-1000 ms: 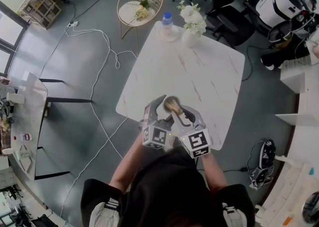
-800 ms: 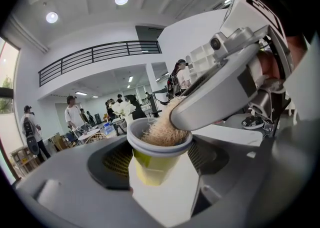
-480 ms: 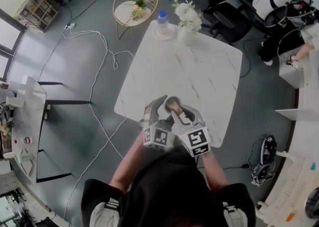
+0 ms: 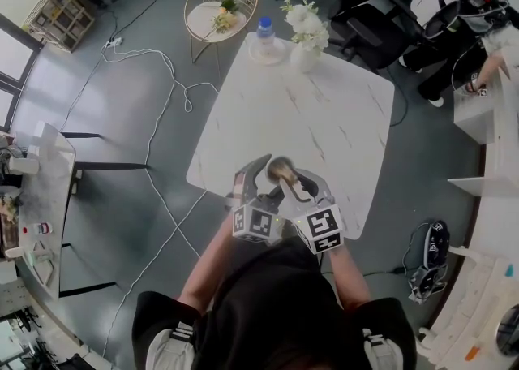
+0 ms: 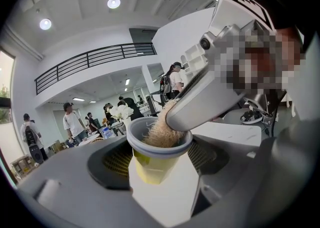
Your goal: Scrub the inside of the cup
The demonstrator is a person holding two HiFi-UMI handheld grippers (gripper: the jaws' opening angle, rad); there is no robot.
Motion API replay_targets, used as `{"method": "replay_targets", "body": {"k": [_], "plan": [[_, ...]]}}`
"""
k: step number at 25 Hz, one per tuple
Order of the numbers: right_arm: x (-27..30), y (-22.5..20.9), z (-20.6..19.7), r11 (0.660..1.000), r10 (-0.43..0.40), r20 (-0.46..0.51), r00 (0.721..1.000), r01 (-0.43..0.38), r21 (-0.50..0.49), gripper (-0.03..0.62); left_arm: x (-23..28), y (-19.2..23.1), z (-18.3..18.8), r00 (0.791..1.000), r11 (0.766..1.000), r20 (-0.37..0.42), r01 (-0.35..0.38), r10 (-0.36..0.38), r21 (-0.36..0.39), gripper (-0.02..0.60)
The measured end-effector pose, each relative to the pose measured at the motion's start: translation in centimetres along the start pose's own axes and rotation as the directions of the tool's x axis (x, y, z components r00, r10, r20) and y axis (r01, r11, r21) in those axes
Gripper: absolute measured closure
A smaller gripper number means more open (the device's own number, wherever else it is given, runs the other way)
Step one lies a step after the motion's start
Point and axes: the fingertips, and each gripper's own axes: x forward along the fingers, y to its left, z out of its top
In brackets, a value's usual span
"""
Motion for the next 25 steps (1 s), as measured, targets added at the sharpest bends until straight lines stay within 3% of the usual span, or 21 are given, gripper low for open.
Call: {"method": "replay_targets", "body": {"k": [25], "plan": [[-0.4, 1.6, 0.0, 1.0, 0.012, -0.02, 1.0, -0.012, 0.001, 0.49, -0.3, -0.1, -0.1, 1.0, 1.0, 0.005, 0.018, -0.018, 0.005, 0.225]]}}
